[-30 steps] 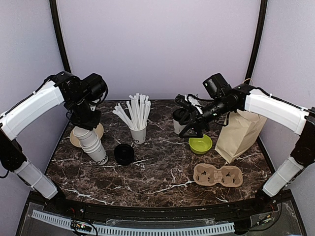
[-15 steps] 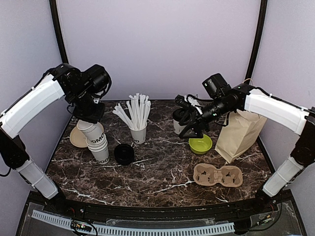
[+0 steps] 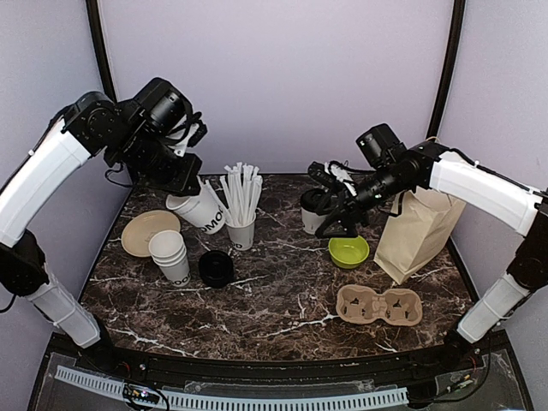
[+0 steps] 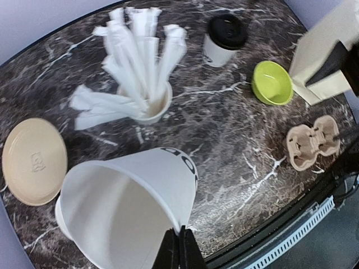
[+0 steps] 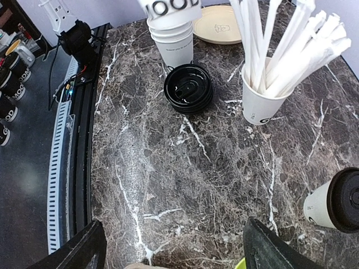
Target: Pack the takeout coffee
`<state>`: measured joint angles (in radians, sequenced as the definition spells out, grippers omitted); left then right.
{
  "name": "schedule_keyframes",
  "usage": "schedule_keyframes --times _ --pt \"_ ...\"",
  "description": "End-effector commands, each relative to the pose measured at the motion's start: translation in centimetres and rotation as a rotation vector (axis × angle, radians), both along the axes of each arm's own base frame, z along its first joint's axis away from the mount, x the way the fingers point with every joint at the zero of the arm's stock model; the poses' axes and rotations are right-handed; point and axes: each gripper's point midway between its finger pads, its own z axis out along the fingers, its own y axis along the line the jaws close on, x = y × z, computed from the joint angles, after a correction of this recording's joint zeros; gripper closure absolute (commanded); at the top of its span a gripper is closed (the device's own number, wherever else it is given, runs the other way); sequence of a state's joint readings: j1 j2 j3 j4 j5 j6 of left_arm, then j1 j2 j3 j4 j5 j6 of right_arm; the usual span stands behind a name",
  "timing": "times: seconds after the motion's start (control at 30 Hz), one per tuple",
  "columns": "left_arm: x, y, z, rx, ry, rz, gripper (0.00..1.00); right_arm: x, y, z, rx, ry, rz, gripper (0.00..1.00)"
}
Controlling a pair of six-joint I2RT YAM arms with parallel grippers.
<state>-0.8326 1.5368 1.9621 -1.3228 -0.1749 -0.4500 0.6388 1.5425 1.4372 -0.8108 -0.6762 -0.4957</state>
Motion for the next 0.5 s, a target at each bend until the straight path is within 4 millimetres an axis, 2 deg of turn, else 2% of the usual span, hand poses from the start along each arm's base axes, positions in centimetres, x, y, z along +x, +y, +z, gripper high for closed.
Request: schedule_keyframes --times 0.0,0.03,0.13,0.17,0.33,0.47 --pt "-1.3 -7.0 -1.9 -0.010 -0.021 -0.291 1.00 1.4 -2.1 1.0 0.035 0.017 -0.071 0.15" --pt "-2.0 -8.7 -3.1 0.038 -0.034 -0.376 1.00 1.8 -2.5 1.0 0.042 0.031 -0.088 0.16" --pt "-3.7 -11.7 -6.4 0.156 -0.044 -0.532 1.00 2.9 -3.7 0.6 0.050 0.054 -0.144 0.16" --pt "-4.5 -12.9 -8.0 0.209 -0.037 -0.588 1.00 3.3 -4.0 0.4 0.051 0.057 -0.161 0.16" --pt "-6.8 -16.6 -12.4 0.316 -0.028 -0.737 1.00 4.3 -5.0 -0.5 0.035 0.055 -0.230 0.16" --pt "-7.8 -18.2 -15.0 0.384 -0.028 -0.791 1.00 4.3 -5.3 -0.3 0.038 0.030 -0.248 0.16"
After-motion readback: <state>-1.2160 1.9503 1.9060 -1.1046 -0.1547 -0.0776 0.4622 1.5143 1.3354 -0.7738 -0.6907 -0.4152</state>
